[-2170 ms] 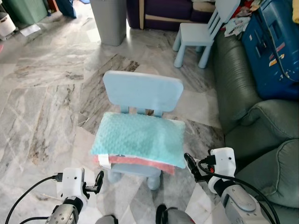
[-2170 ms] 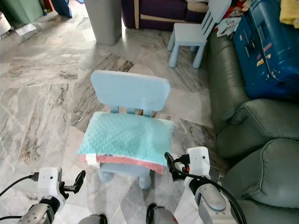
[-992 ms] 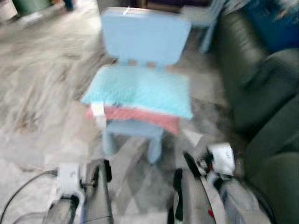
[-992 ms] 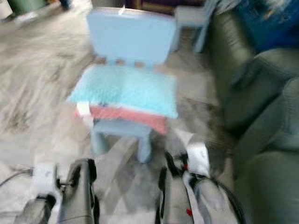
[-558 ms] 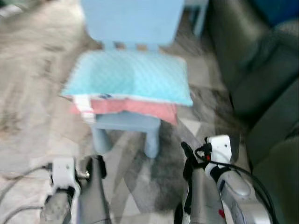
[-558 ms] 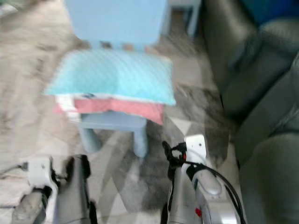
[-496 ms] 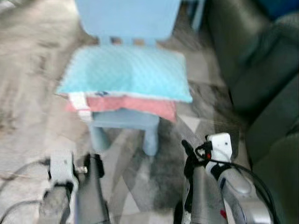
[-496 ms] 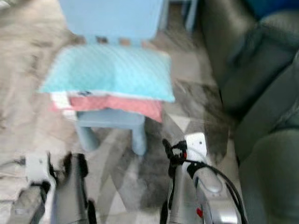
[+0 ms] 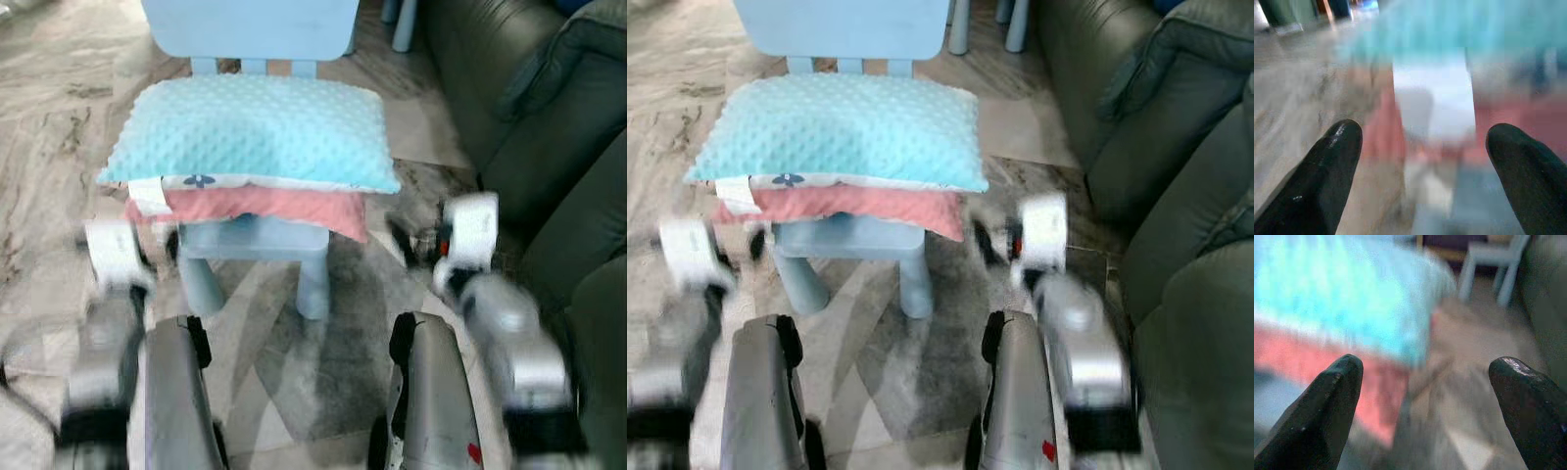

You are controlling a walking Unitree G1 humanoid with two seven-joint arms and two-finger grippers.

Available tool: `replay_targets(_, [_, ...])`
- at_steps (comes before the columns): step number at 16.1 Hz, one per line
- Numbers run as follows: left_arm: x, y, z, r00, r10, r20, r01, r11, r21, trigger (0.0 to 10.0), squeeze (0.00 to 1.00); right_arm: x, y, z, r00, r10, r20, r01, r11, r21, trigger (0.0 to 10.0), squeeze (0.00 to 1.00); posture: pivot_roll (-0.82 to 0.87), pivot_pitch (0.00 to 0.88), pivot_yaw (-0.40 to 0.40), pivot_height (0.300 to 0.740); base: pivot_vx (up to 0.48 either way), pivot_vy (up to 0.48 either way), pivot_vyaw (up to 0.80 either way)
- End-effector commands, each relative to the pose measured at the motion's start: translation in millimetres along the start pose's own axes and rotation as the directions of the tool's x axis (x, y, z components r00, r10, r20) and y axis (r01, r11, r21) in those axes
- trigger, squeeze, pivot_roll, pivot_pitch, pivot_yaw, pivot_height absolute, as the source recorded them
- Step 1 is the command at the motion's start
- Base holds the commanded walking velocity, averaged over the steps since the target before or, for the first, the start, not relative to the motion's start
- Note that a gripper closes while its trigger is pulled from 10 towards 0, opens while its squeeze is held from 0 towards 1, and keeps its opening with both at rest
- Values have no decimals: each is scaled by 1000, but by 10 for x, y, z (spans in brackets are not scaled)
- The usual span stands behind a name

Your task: Move the pillow to the sofa

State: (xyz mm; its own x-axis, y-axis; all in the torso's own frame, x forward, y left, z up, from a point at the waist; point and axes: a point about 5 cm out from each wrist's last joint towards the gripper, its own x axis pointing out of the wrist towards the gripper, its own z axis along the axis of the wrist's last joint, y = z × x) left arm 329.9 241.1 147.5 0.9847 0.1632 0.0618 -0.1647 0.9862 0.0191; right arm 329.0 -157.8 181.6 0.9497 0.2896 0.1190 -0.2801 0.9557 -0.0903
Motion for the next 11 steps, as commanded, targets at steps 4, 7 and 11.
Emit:
replay_targets(4, [302, 169, 269, 997, 66, 49, -63, 997, -55, 10000, 0, 188, -61, 106, 999, 30, 26, -32, 998, 49, 10000, 0, -13, 256, -28, 385, 0, 0, 0])
replay_targets(7, [607, 224, 746, 985, 100, 137, -86, 990, -109, 10000, 0, 490, -124, 420, 993, 73, 97, -80, 994, 68, 10000, 0, -1, 290, -23, 385, 0, 0, 0])
replay_targets(11, [665, 273, 1013, 970, 125, 209, -94, 984, -152, 10000, 0, 588, -179, 646, 986, 73, 153, -86, 993, 83, 10000, 0, 2, 313, -24, 385, 0, 0, 0])
